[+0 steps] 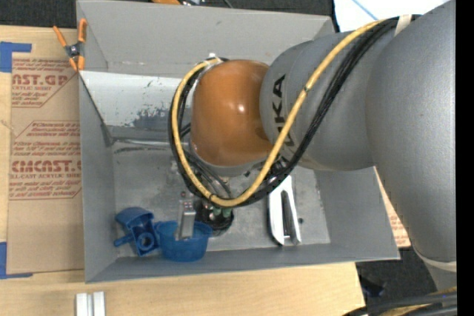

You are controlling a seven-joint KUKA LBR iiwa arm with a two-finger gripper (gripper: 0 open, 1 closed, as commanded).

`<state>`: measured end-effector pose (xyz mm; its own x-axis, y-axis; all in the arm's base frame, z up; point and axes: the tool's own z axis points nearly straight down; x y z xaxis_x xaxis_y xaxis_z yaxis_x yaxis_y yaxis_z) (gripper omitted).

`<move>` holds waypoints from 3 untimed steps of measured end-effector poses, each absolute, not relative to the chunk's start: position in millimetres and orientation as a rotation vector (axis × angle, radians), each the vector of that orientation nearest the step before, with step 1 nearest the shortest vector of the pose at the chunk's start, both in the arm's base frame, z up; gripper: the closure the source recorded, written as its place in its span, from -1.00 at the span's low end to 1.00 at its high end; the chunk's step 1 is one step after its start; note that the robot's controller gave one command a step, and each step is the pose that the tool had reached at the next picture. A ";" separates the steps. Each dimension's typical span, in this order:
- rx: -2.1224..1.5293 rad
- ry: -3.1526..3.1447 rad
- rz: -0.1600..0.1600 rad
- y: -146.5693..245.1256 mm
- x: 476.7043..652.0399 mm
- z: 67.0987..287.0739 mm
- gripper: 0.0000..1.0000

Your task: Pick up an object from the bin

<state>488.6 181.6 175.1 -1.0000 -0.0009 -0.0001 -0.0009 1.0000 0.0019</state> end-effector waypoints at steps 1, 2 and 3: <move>-0.001 3.141 0.003 181.6 488.6 175.1 -1.00; -0.284 3.129 0.002 167.7 483.3 251.9 -1.00; -0.127 3.135 0.005 146.9 516.7 162.7 -1.00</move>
Offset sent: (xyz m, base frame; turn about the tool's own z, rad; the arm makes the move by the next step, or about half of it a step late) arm -0.0078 -0.0200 0.1095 -0.2509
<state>516.7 146.9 162.7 -0.9967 -0.0806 -0.0039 -0.0806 0.9967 0.0030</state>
